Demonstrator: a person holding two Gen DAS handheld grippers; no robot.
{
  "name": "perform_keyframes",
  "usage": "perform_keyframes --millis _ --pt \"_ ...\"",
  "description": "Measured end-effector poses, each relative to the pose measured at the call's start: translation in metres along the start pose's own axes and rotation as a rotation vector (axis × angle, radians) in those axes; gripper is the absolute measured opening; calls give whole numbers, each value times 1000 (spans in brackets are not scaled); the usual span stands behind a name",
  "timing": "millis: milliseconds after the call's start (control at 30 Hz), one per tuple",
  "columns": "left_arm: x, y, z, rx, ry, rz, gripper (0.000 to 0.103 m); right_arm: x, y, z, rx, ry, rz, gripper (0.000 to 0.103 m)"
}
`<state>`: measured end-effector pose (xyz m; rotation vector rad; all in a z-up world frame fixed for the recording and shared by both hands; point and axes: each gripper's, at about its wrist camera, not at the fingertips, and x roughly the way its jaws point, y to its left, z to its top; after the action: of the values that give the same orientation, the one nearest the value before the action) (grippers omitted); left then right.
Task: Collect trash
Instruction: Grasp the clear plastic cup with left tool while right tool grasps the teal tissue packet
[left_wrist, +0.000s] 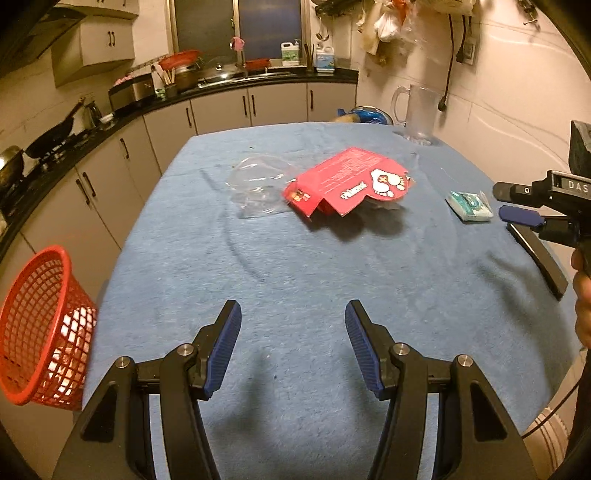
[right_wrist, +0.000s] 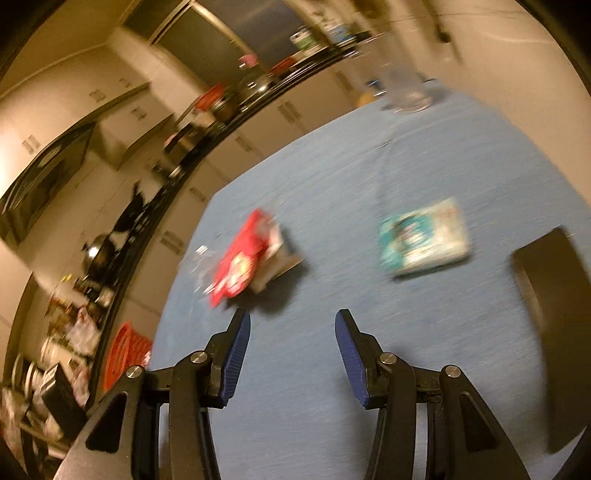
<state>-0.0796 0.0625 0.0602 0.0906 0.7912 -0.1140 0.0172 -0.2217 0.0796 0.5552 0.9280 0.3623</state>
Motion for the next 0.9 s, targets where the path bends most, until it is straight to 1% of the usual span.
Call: perform_keyframes --millis 167,233,300,333,367,400,433,500,567,633,700,767,867,900 --pt "13 17 29 -55 24 -45 58 -10 -19 25 12 -24 -89 52" --pt "21 28 44 -76 31 -31 58 -8 -26 36 22 -16 -104 52" --pt "28 38 57 -98 37 -44 58 -5 -36 46 39 -4 -115 52" --pt "32 45 62 -118 44 -36 58 -3 -40 51 48 3 -134 52" --pt "37 54 68 -149 53 -37 59 -1 -45 57 55 2 -151 53" --pt "43 62 73 -175 62 -60 61 2 -49 62 51 4 -165 59" --pt "49 70 78 -201 71 -77 62 6 -53 66 50 13 -173 60" --pt "59 83 87 -247 85 -79 62 15 -66 76 74 32 -181 60" --pt "68 94 100 -271 91 -108 62 25 -79 84 90 63 -191 60" --pt "75 102 113 -283 77 -68 62 34 -85 90 78 75 -210 60" --pt "85 107 126 -302 73 -61 63 43 -87 95 54 87 -222 60" --pt "100 114 140 -331 77 -55 63 54 -88 98 44 112 -201 60" --pt "124 120 154 -361 92 -88 63 63 -87 95 23 136 -201 60" --pt "133 121 158 -363 101 -111 63 65 -87 92 26 153 -182 62"
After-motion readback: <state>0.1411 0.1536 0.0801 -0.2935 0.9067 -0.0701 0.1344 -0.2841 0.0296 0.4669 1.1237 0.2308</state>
